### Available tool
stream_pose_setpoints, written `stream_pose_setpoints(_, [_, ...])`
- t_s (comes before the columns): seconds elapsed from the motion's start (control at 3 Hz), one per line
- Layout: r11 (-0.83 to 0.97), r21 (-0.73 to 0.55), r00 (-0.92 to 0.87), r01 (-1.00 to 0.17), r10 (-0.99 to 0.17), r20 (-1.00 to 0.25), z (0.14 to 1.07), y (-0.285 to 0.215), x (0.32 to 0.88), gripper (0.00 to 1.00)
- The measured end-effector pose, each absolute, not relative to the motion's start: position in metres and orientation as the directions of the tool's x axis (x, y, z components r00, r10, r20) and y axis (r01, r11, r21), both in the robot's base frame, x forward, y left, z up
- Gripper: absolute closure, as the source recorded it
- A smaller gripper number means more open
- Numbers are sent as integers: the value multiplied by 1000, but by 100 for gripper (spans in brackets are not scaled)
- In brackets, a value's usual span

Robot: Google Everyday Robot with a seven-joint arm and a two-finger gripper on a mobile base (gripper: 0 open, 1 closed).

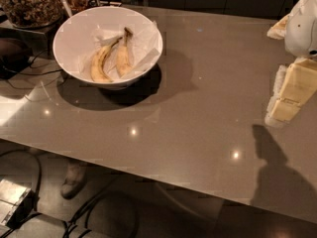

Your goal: Pick banana from white bowl

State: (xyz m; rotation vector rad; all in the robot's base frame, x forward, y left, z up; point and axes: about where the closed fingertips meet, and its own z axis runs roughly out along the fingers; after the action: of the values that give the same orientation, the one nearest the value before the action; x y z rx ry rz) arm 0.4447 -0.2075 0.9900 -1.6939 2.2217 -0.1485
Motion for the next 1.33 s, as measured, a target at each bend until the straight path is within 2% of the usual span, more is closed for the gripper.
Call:
stream_pose_setpoints(0.67, [254,-295,-210,-921,-962,-173,1013,-160,474,0])
stream_pose_setpoints(1.33, [291,-344,-231,-893,-951,-205,1018,-137,492,0])
